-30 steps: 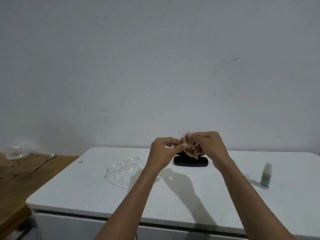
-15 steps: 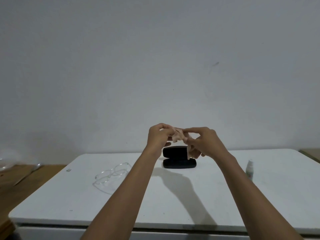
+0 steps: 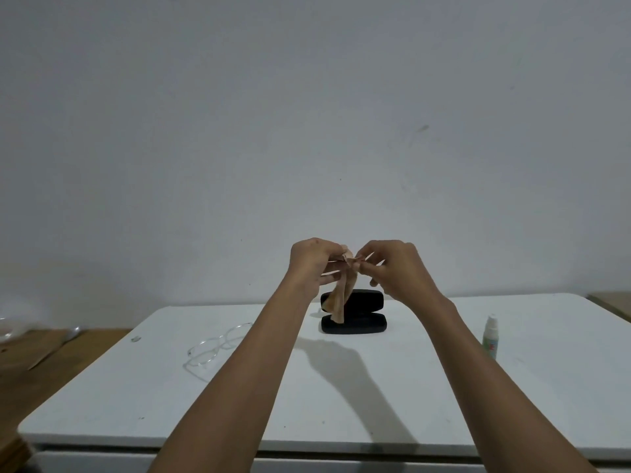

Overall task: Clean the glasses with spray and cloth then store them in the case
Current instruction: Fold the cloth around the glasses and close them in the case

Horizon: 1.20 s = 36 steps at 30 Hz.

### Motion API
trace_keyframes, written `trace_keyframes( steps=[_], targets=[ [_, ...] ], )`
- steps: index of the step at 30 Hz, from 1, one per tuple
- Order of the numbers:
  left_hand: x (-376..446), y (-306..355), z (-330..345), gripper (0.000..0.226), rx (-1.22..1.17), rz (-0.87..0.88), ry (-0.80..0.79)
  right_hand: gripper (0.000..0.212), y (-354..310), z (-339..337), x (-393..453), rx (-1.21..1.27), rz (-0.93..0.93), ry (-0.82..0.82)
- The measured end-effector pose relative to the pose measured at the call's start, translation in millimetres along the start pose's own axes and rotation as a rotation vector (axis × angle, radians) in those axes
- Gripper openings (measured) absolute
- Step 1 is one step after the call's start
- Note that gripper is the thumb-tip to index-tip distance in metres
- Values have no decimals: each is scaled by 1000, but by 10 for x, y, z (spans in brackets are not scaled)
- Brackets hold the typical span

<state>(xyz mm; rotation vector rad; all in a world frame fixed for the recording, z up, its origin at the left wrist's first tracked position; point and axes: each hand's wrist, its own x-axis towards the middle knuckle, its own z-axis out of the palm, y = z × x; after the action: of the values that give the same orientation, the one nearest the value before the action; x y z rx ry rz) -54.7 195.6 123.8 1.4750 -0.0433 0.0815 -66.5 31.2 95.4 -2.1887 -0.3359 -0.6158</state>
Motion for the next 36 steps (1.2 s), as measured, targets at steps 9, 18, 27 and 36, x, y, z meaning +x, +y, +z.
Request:
trace_keyframes(
  steps=[9,18,27,36],
  targets=[
    [57,-109,-160,10,119,39,50,19,94,-23,33,199,147,93],
    [0,-190,-185,29,485,145,-219,18,136,-7,17,400,225,90],
    [54,-197,-18,6,418,181,-159,22,128,-27,23,511,247,-31],
    [78,-192,-23,15,-100,-243,-85,20,159,120,-7,271,161,47]
  ],
)
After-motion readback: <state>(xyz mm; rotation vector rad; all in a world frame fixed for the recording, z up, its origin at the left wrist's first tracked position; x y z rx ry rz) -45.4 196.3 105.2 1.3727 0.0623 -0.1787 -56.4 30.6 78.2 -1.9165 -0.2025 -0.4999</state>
